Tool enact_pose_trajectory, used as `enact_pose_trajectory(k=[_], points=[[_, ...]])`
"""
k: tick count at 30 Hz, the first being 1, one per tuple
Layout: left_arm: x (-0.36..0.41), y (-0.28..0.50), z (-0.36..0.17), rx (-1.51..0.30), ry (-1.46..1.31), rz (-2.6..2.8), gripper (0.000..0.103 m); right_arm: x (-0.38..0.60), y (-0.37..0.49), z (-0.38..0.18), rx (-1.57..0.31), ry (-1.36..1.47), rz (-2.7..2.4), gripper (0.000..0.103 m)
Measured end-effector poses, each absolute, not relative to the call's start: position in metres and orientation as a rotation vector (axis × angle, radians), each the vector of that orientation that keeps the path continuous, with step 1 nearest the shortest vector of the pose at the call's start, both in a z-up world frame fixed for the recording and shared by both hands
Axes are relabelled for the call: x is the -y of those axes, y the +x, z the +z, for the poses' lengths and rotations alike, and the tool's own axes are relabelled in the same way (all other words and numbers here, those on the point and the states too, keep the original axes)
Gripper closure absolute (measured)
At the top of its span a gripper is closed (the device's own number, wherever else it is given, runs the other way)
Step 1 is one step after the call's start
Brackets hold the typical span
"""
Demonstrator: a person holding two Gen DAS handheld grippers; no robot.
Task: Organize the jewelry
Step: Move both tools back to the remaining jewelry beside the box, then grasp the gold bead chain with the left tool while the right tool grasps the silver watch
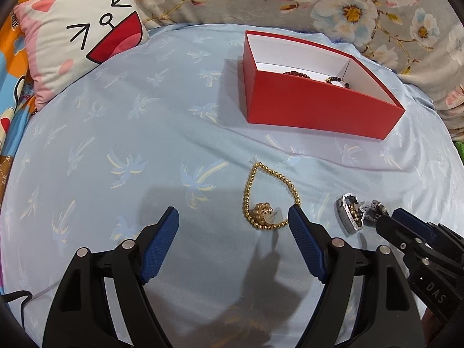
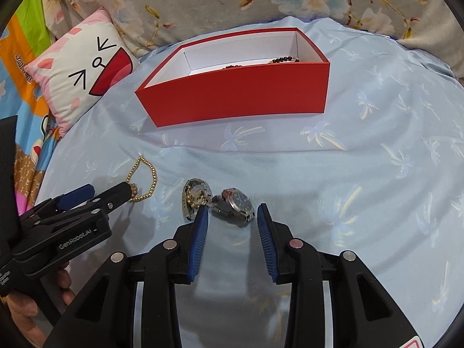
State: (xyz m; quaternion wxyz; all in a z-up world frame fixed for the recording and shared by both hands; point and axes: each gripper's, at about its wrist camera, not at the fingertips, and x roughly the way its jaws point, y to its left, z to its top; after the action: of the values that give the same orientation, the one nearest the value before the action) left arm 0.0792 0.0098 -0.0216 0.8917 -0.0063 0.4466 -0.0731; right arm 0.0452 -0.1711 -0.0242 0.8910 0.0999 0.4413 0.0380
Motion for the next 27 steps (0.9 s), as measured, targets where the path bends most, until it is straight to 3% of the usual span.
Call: enact_pose_trajectory(k=[3, 10, 14, 23, 27], points=[[-0.01, 0.084, -0.022, -0.929, -0.016, -0.151, 0.029, 0.172, 0.052, -0.027, -0.919, 0.211, 0.074, 0.079], [-0.007, 0.093, -0.024, -0.933, -0.026, -0.162, 0.031, 0.175, 0.055, -0.031, -0.907, 0.228, 0.082, 0.082], [-0.004, 0.098, -0.026, -0.939, -0.025, -0.168, 0.033, 0.177, 0.054, -0.029, -0.908, 0.244, 0.085, 0.09], [0.005, 0.107, -0.029, -0.92, 0.02, -0.157, 0.045, 0.178, 0.055, -0.027, -0.909, 0.241, 0.078, 0.091], [0.01, 0.108, -0.031, -0.891, 0.066, -0.15, 0.059, 0.177, 0.055, -0.028, -0.905, 0.238, 0.079, 0.09]])
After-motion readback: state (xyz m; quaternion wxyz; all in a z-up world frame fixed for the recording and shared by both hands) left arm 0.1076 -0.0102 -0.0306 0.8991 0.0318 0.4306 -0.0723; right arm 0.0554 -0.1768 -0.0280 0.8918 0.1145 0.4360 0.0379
